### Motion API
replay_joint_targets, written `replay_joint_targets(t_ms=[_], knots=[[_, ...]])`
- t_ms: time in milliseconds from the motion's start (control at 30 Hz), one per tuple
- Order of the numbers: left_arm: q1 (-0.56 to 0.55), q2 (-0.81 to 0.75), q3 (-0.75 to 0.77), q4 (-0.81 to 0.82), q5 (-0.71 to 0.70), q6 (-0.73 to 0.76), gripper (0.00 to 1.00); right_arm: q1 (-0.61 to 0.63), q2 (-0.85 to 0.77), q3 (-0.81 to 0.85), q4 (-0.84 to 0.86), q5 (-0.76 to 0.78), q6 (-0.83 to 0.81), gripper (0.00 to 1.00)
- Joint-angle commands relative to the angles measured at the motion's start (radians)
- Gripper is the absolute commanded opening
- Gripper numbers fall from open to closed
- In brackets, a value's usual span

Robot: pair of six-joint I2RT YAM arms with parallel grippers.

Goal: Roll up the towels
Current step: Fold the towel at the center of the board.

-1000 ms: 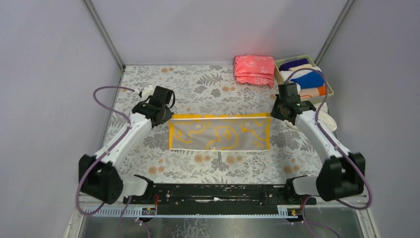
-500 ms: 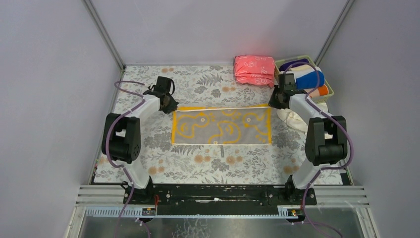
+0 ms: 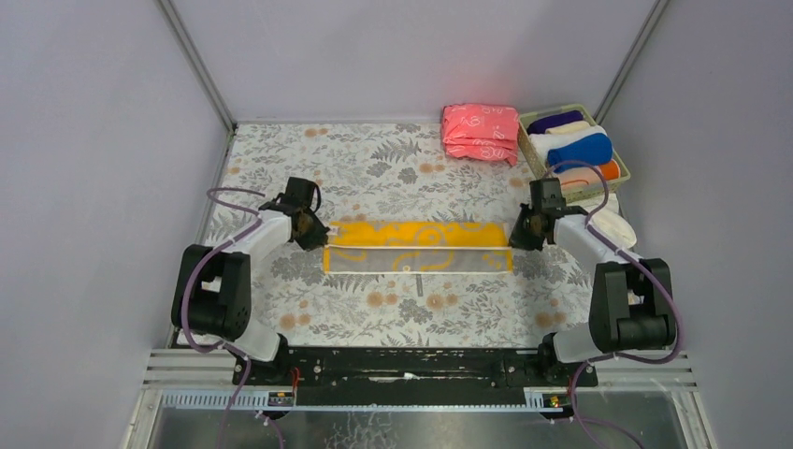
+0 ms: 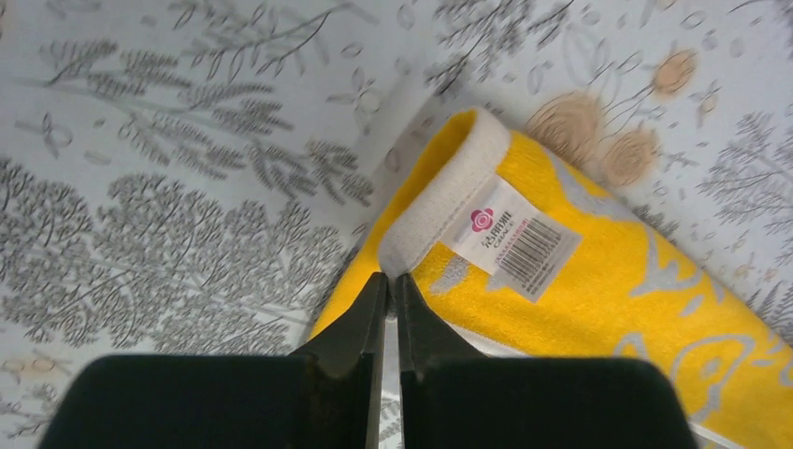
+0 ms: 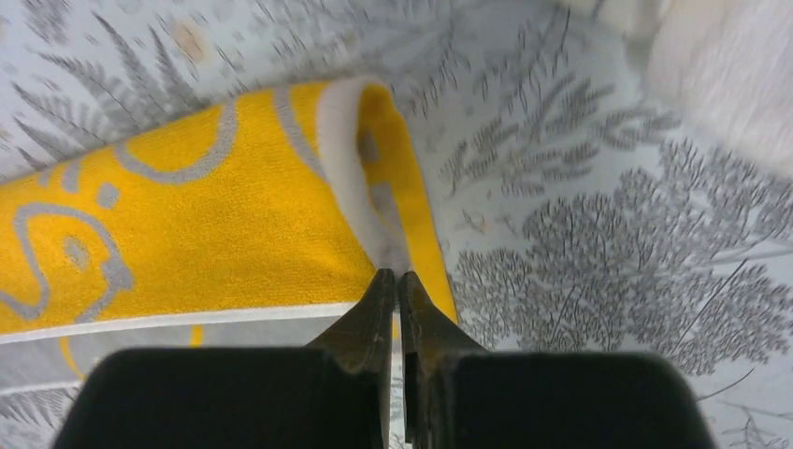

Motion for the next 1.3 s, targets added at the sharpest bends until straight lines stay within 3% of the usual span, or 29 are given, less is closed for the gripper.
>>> replay_joint_targets(t_ms=[0,400,767,1267], knots=[[0.008,-0.072,-0.062,-0.022,0.016,-0.009,0.00,-0.007,-0.088,-0.081,-0.017,-0.025,0.033,0.00],[0.008,-0.132,-0.155,-0.054,0.029,0.017,0.00,-0.006,-0.160,-0.201,-0.023,-0.015,0.024,0.00],[0.004,-0.093,-0.226,-0.002,0.000,-0.002,0.04,-0.007,-0.066,-0.247,0.061,0.014,0.030,0.00],[-0.011,-0.253,-0.166,-0.128,0.008,-0.005,0.02,-0.006,-0.133,-0.215,-0.001,0.030,0.021,0.00]])
